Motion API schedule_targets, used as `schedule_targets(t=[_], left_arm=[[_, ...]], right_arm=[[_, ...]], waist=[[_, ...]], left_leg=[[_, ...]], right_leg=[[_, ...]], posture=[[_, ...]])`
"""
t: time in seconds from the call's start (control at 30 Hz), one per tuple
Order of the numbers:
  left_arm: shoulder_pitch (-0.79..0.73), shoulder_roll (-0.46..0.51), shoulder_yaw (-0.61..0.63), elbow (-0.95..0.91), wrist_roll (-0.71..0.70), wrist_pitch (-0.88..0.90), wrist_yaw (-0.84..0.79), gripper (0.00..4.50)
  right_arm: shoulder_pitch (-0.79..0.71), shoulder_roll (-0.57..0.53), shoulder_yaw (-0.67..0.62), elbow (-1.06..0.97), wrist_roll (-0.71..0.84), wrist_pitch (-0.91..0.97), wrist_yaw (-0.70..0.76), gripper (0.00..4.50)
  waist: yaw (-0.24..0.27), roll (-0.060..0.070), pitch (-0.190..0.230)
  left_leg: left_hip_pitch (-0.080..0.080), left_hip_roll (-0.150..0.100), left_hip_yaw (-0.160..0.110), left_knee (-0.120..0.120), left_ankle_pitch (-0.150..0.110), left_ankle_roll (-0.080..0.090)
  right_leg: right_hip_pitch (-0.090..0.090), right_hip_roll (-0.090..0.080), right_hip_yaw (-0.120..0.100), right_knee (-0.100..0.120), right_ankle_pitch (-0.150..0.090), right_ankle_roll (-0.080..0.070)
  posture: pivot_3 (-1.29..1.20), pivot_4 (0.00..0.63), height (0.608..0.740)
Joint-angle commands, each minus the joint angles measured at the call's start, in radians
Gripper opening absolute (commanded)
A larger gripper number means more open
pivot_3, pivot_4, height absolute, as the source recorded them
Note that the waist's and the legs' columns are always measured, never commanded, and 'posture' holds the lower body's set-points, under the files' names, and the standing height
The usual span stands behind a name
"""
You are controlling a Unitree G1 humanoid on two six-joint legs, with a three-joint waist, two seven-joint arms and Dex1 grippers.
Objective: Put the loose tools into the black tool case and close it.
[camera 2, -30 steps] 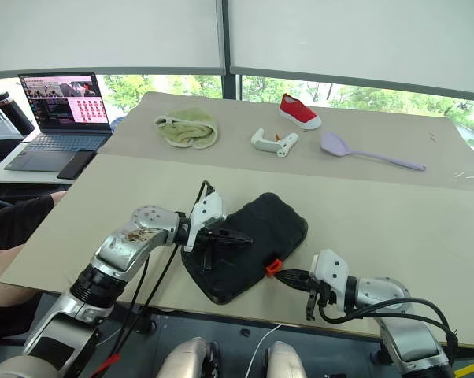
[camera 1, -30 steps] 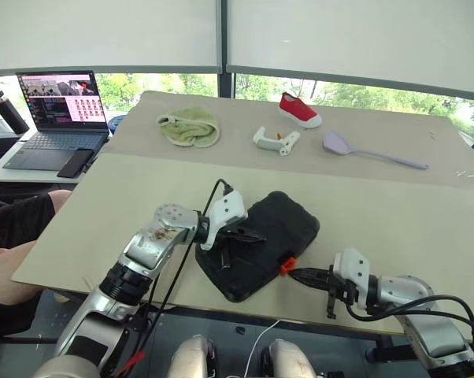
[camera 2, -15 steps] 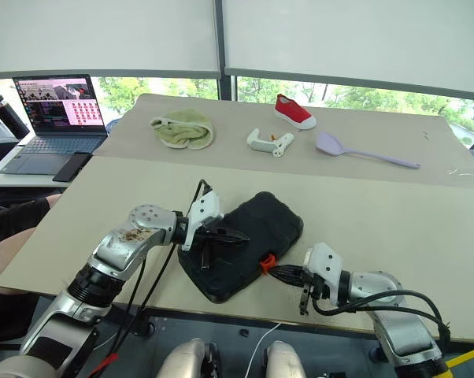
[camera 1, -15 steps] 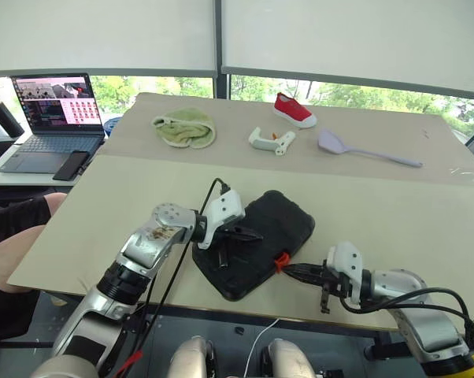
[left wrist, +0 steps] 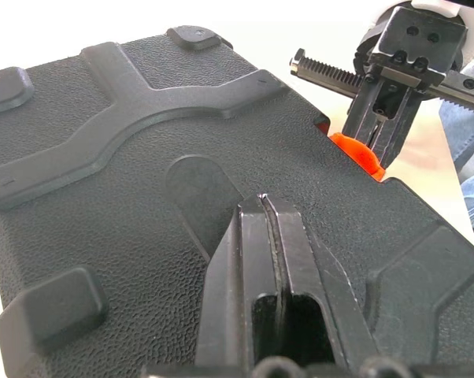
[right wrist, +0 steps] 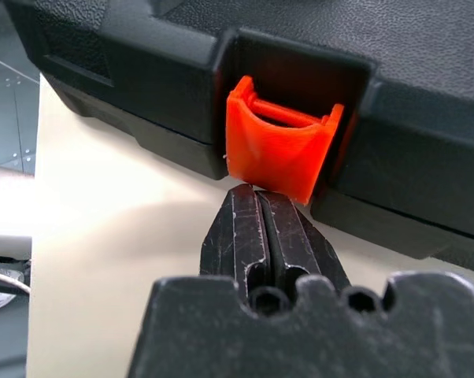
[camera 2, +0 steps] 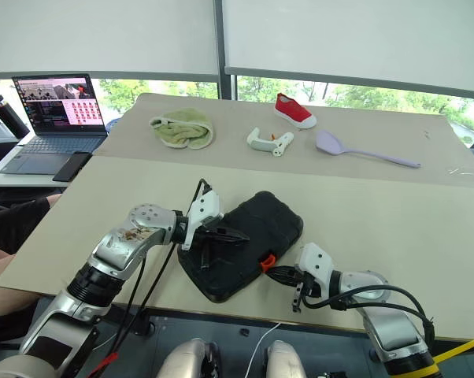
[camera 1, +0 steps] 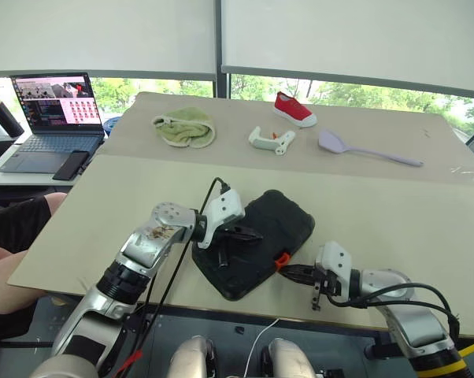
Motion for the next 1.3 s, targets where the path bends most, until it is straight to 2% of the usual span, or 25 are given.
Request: schedule_targets(t=[0.03,0.23,0.37,0.43,0.5,0.63,0.7,0.73,0.77,0.83,0.9,1.0,1.13,1.3], left_arm=[[0.068,0.029,-0.084,0.084,0.071,0.060,0.008,0.00],[0.102,0.037,-0.053,0.091,0.070,0.014,0.030,0.00],[0.144,0.038,0.049,0.077,0.029,-0.116,0.030,0.00],[0.180,0.047,0.140,0.029,-0.039,-0.216,-0.018,0.00],[0.214,0.070,0.215,-0.018,-0.086,-0.268,-0.046,0.51],[0.298,0.162,0.349,-0.082,-0.144,-0.325,-0.087,1.73],[0.421,0.261,0.497,-0.071,-0.163,-0.348,-0.108,2.40],[0.483,0.293,0.567,-0.056,-0.161,-0.366,-0.102,2.97],[0.534,0.309,0.619,-0.042,-0.167,-0.380,-0.097,3.22],[0.624,0.323,0.685,-0.008,-0.153,-0.420,-0.071,4.02],[0.720,0.323,0.729,0.014,-0.094,-0.503,-0.034,4.45],[0.800,0.308,0.769,0.037,-0.043,-0.595,0.018,4.45],[0.805,0.283,0.781,0.025,-0.049,-0.626,0.071,4.45],[0.767,0.255,0.762,-0.022,-0.055,-0.611,0.143,4.45]], right_arm=[[-0.075,0.028,-0.026,-0.081,0.051,-0.004,-0.020,0.07],[-0.062,0.003,-0.030,-0.092,0.056,0.022,0.013,0.07],[0.005,-0.050,-0.109,-0.086,0.110,0.004,0.065,0.07],[0.047,-0.082,-0.176,-0.067,0.148,-0.014,0.100,0.60],[0.074,-0.109,-0.226,-0.042,0.147,-0.070,0.125,0.97],[0.101,-0.154,-0.305,-0.009,0.168,-0.119,0.160,2.32],[0.091,-0.178,-0.358,0.067,0.141,-0.207,0.171,2.95],[0.078,-0.187,-0.375,0.118,0.118,-0.255,0.168,3.48],[0.063,-0.190,-0.385,0.164,0.100,-0.297,0.162,3.72],[0.032,-0.185,-0.391,0.244,0.096,-0.371,0.172,4.44],[0.010,-0.168,-0.398,0.298,0.144,-0.414,0.227,4.50],[0.001,-0.182,-0.379,0.325,0.174,-0.370,0.279,4.50],[-0.020,-0.173,-0.371,0.386,0.172,-0.401,0.313,4.50],[-0.021,-0.149,-0.363,0.427,0.151,-0.440,0.286,4.50]], waist=[[0.000,0.000,0.000],[-0.002,0.000,0.000],[-0.001,0.001,-0.001],[-0.001,0.002,0.000],[-0.002,0.003,0.001],[-0.004,0.003,0.004],[-0.002,0.002,0.006],[-0.004,0.001,0.007],[-0.006,0.001,0.007],[-0.006,0.003,0.009],[0.001,0.003,0.012],[0.013,0.003,0.015],[0.025,0.004,0.015],[0.023,0.003,0.016]], left_leg=[[0.000,0.000,0.000,-0.001,0.000,0.000],[0.003,0.000,0.000,-0.007,0.001,-0.002],[0.005,-0.001,0.001,-0.010,0.001,-0.002],[0.004,0.000,0.001,-0.011,0.002,-0.003],[0.004,0.000,0.001,-0.012,0.002,-0.003],[-0.002,0.000,0.002,-0.013,0.002,-0.004],[-0.006,0.000,0.002,-0.014,0.003,-0.004],[-0.011,0.000,0.001,-0.014,0.004,-0.005],[-0.013,0.000,0.002,-0.014,0.004,-0.005],[-0.013,0.000,0.003,-0.014,0.006,-0.001],[-0.013,-0.001,0.003,-0.014,0.004,-0.001],[-0.013,-0.002,0.002,-0.014,0.000,-0.005],[-0.015,-0.001,0.001,-0.014,-0.001,-0.005],[-0.015,-0.002,0.002,-0.014,-0.001,-0.005]], right_leg=[[0.000,0.000,0.000,-0.001,0.000,0.000],[0.000,-0.001,-0.001,-0.004,0.001,0.000],[0.001,-0.002,-0.002,-0.005,0.001,-0.001],[0.000,-0.002,-0.002,-0.005,0.001,-0.001],[0.000,-0.002,-0.002,-0.006,0.000,-0.001],[-0.004,0.000,-0.002,-0.006,0.005,-0.006],[-0.008,0.001,-0.002,-0.006,0.006,-0.003],[-0.013,0.001,-0.003,-0.005,0.005,-0.002],[-0.015,0.002,-0.003,-0.005,0.006,-0.002],[-0.015,0.002,-0.005,-0.006,0.004,-0.001],[-0.016,0.000,-0.007,-0.006,0.003,0.000],[-0.017,-0.002,-0.007,-0.010,0.004,0.001],[-0.016,-0.005,-0.008,-0.014,0.002,-0.005],[-0.015,-0.006,-0.008,-0.015,0.004,-0.003]], posture=[[0.00,0.150,0.736],[0.00,0.150,0.736],[0.00,0.150,0.736],[0.00,0.150,0.736],[0.00,0.150,0.736],[0.00,0.150,0.736],[0.00,0.150,0.736],[0.00,0.150,0.736],[0.00,0.150,0.736],[0.00,0.150,0.736],[0.00,0.150,0.736],[0.00,0.150,0.736],[0.00,0.150,0.736],[0.00,0.150,0.736]])
